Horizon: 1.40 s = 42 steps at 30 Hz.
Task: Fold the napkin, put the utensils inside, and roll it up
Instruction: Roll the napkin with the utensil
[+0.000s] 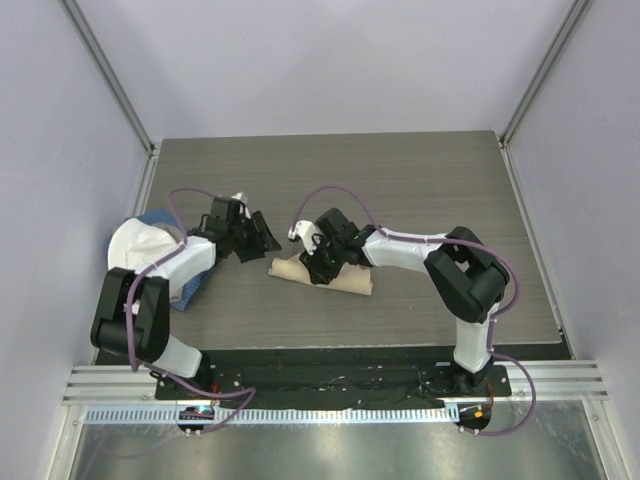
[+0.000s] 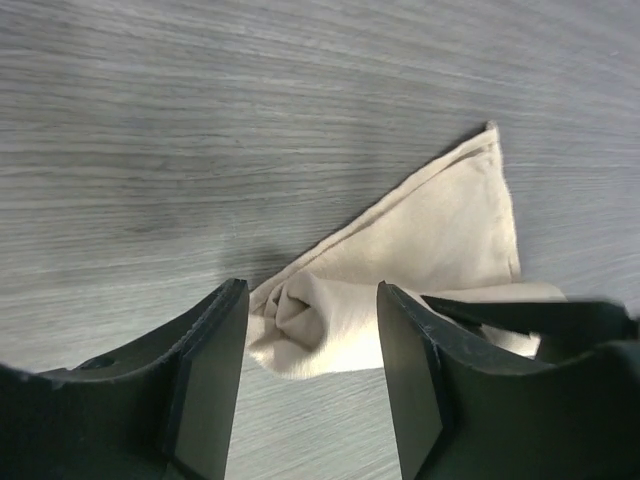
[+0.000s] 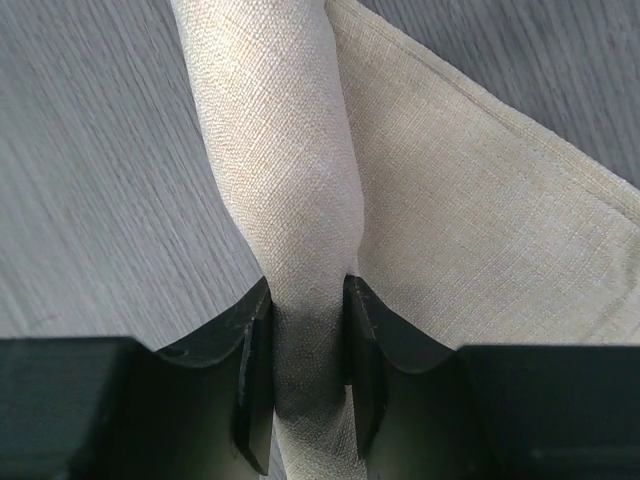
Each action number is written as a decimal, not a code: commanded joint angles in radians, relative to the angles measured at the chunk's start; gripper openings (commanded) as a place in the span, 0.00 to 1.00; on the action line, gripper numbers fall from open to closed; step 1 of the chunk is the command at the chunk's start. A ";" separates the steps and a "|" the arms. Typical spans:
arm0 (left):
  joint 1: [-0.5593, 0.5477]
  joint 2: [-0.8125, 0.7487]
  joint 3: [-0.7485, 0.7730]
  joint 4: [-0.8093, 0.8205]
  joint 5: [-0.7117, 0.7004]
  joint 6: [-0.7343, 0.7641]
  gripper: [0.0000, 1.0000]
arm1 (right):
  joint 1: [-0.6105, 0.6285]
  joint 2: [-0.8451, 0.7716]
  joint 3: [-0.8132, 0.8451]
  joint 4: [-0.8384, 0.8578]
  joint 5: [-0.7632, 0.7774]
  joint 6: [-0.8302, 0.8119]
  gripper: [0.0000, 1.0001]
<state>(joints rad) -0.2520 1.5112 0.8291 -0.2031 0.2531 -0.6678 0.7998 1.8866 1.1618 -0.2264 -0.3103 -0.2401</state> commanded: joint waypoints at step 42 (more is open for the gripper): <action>0.005 0.024 -0.182 0.245 0.127 -0.026 0.00 | -0.025 -0.065 0.168 -0.159 0.029 0.070 0.63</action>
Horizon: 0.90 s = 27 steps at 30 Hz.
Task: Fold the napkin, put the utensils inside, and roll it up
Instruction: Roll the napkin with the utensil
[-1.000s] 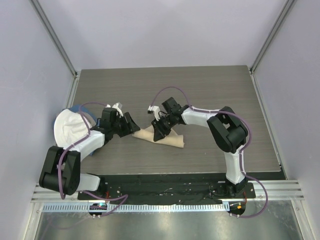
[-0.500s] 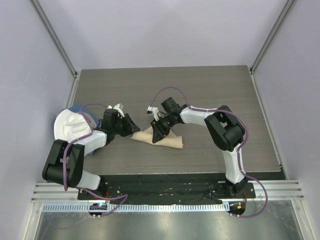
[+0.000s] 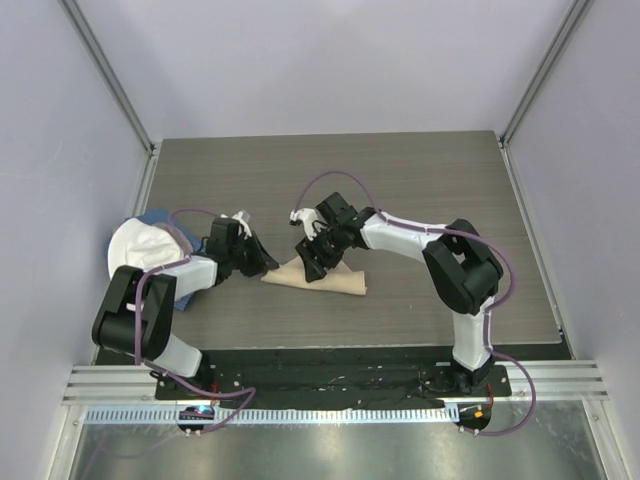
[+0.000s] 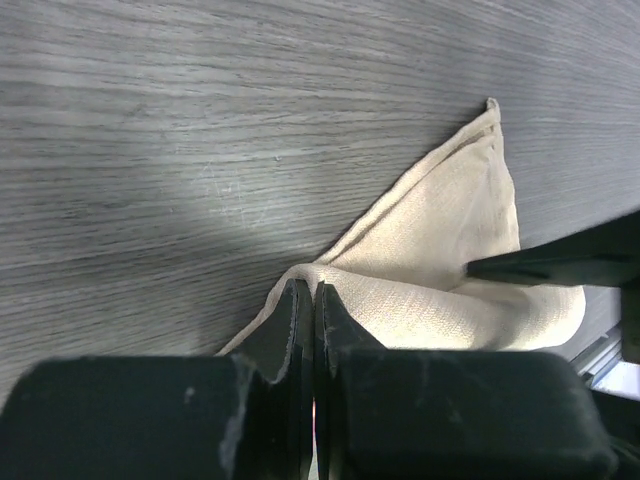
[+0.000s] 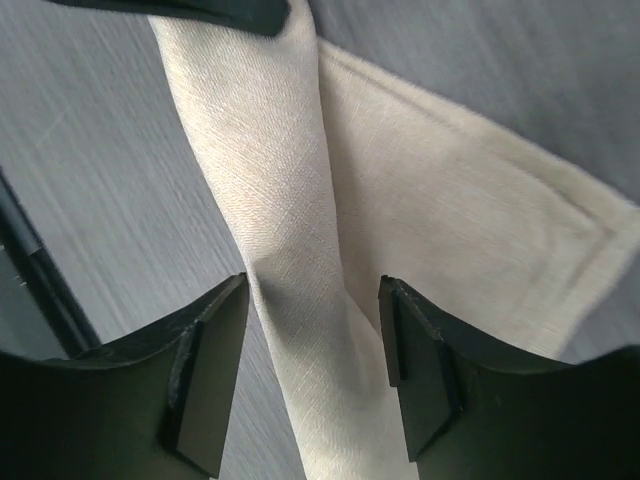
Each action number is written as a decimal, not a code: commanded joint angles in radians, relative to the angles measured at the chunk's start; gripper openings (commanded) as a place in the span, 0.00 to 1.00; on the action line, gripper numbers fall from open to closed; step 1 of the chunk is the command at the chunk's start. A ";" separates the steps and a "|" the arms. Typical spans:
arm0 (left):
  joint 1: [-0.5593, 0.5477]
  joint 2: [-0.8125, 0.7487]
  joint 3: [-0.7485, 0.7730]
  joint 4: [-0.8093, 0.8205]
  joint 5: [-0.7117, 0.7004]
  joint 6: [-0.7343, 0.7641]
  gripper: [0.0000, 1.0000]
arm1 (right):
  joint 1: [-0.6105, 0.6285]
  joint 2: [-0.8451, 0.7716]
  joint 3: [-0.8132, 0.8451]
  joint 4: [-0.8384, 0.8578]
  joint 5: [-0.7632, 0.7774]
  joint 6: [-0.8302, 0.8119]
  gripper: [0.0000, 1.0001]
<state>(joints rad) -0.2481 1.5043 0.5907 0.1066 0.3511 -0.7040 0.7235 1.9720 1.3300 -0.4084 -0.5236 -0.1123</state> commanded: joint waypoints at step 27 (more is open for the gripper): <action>0.000 0.094 0.156 -0.229 0.043 0.014 0.00 | 0.251 -0.122 -0.157 0.163 0.573 -0.254 0.70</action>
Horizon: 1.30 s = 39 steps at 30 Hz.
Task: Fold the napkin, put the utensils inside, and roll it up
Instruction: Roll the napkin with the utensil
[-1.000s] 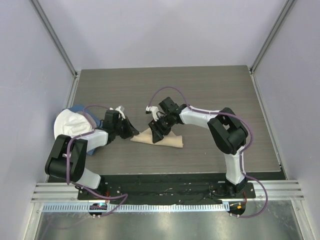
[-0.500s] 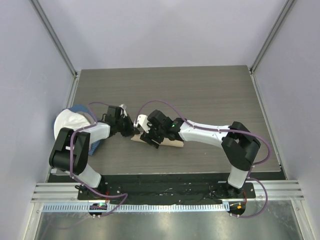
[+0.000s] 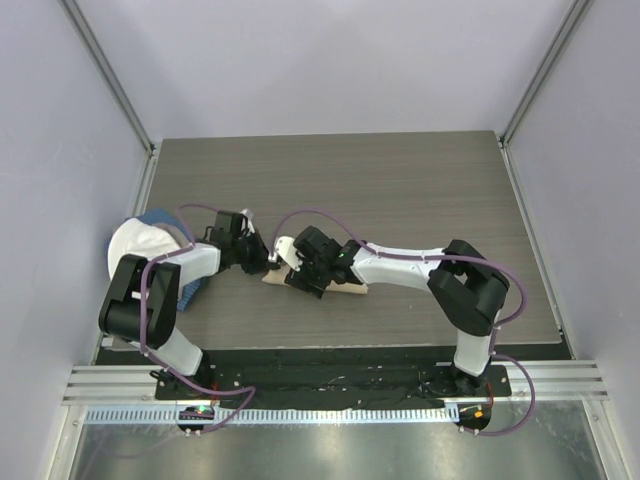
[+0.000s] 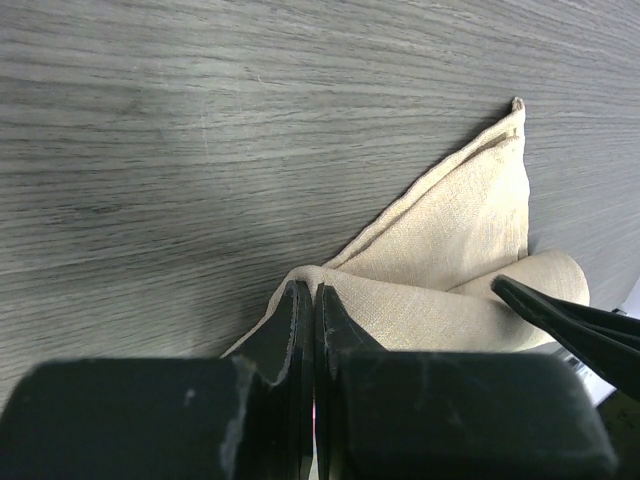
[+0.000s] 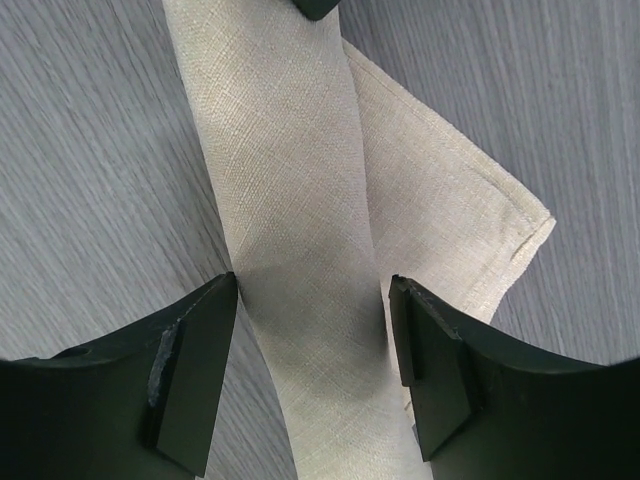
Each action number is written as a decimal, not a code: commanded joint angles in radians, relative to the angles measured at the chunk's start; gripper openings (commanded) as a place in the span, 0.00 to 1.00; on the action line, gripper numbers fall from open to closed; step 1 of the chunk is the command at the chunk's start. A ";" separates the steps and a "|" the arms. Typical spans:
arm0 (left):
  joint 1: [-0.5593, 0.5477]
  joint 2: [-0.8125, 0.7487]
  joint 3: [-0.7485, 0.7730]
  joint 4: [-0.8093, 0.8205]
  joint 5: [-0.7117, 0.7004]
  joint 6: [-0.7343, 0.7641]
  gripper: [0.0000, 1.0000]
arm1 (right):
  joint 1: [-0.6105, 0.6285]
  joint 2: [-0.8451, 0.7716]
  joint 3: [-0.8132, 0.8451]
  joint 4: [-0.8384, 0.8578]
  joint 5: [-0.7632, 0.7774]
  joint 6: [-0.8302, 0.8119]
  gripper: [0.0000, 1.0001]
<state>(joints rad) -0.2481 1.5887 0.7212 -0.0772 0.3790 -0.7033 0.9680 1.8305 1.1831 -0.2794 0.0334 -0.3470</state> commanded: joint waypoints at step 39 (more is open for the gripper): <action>0.003 -0.316 -0.151 0.074 -0.147 0.045 0.61 | -0.341 0.444 0.251 -0.303 -1.049 0.286 0.37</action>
<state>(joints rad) -0.2481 1.2724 0.5781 -0.0814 0.2142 -0.6621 0.6353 2.2177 1.4303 -0.5110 -1.0454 -0.0715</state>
